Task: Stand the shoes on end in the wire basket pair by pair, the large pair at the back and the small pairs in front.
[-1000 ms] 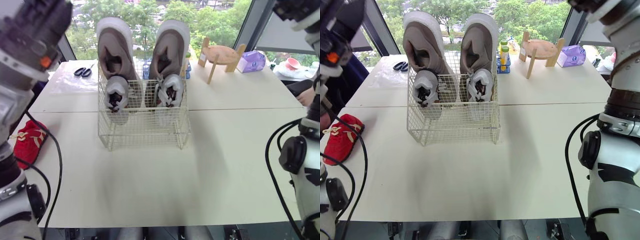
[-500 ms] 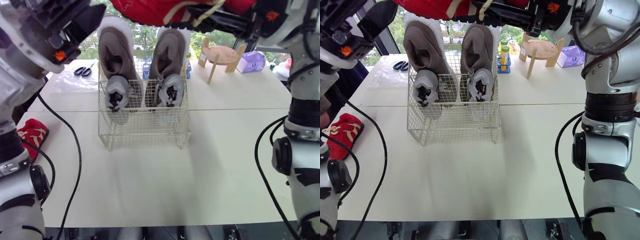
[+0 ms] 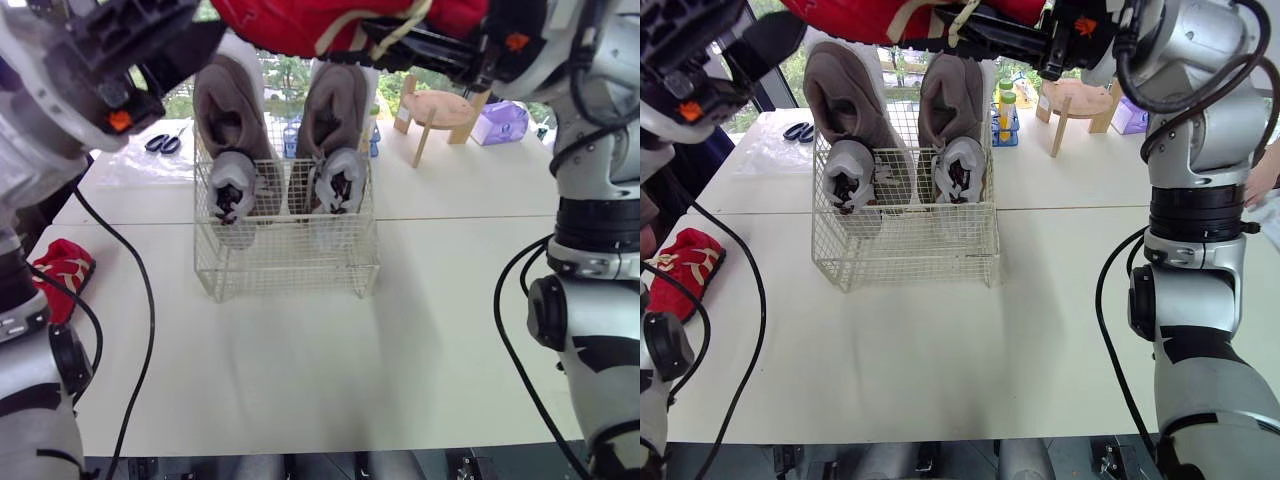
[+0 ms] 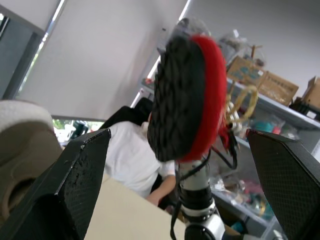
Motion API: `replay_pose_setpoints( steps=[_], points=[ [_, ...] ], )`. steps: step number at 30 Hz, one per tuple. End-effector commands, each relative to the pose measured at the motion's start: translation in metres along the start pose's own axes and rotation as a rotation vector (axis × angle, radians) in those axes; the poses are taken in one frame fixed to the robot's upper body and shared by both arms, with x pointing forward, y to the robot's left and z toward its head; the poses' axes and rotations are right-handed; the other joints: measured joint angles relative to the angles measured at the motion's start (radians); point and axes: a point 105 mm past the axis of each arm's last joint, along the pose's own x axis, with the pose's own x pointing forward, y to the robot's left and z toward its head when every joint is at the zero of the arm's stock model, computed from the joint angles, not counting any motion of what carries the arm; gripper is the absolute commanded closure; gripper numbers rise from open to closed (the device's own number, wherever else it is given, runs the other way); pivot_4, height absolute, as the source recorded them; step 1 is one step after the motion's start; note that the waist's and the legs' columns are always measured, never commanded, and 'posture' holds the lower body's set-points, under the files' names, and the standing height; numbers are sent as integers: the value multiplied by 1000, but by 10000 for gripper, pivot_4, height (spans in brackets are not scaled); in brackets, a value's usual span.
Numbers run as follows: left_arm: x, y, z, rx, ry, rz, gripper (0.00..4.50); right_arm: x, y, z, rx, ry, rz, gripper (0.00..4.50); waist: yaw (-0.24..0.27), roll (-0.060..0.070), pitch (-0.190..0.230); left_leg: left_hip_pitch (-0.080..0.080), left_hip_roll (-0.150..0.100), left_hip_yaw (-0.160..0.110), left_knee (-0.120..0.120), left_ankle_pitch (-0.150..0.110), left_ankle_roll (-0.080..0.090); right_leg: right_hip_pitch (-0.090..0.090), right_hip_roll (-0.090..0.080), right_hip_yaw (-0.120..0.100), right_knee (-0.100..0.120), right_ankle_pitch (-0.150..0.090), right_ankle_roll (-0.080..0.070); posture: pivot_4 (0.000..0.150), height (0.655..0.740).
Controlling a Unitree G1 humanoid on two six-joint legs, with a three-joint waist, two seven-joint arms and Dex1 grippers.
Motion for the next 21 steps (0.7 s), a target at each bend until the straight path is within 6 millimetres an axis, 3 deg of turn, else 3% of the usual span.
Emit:
replay_pose_setpoints(
  steps=[1, 9, 17, 21],
  points=[
    [-3, -10, 9, 55, -35, -16, 0, -2, -8, 22, -46, -62, -31, 29653, 0, 0, 0, 0, 0, 0, 0, 0, 0, 0, 0, 0, 0, 0, 0, 1500, 7400],
    [6, -9, 11, 48, -31, -49, 0, 8, 8, 12, -54, -32, 48, 29653, -1, 0, 0, 0, 0, 0, 0, 0, 0, 0, 0, 0, 0, 0, 0, 1500, 7400],
    [12, -2, 8, 43, 40, -64, 0, 11, 12, 3, -107, 13, 67, 29653, -2, 0, 0, 0, -1, 1, 0, 0, 0, 0, 0, 0, 0, 0, 0, 1500, 7400],
    [11, -2, 7, 31, 49, -81, 15746, 11, 14, 6, -111, 7, 68, 29657, -2, 0, 0, 0, -1, 1, 0, 0, 0, 0, 0, 0, 0, 0, 0, 1500, 7400]
  ],
)
